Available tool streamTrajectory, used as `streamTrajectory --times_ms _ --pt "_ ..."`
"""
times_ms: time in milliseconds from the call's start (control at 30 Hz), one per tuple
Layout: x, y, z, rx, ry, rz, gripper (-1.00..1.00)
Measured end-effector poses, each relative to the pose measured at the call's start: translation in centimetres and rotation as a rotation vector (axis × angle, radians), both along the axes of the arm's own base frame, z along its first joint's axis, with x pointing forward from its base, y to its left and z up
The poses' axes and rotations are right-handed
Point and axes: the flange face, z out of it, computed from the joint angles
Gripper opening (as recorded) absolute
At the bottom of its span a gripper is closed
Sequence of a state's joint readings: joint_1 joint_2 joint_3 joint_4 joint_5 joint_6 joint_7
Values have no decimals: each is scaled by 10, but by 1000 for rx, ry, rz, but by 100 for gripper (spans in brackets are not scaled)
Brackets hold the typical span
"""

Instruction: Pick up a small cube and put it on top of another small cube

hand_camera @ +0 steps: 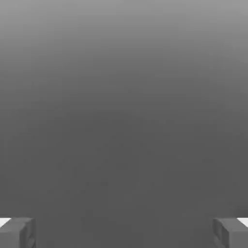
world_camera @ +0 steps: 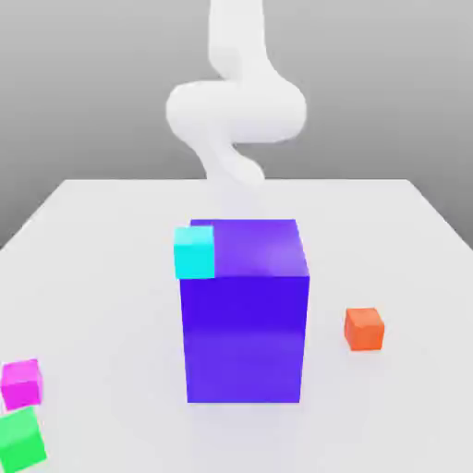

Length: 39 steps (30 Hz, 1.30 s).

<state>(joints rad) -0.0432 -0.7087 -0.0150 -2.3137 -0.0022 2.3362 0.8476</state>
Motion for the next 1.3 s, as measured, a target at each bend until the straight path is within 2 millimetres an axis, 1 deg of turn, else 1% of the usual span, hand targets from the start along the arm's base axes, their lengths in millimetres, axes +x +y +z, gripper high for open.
streamTrajectory --times_ms 100,200,267,333,433,533,600,667,767,833,867,900,1033,1067,1233,1267,1300 --pt "35 -34 -49 54 82 -115 0" --pt "59 -70 -99 105 158 -230 0" --pt "70 -95 -134 140 207 -308 0" --pt "77 -121 -170 174 255 -388 0" --pt "80 -158 -226 225 325 -509 0" --pt "74 -194 -283 276 394 -633 0" --pt "62 -223 -321 312 437 -730 0" --pt "45 -248 -359 349 480 -827 0" --pt "24 -268 -416 392 547 -938 0" --pt "4 -281 -452 422 592 -1019 0" --pt "-5 -286 -470 435 610 -1054 0" --pt "-10 -289 -484 441 619 -1072 0" --pt "-14 -291 -537 445 628 -1089 0" --pt "-15 -291 -545 446 628 -1090 -100" --pt "-15 -291 -545 446 627 -1090 -100" --pt "-15 -291 -549 446 627 -1090 -100" --pt "-15 -291 -544 446 628 -1090 -100"
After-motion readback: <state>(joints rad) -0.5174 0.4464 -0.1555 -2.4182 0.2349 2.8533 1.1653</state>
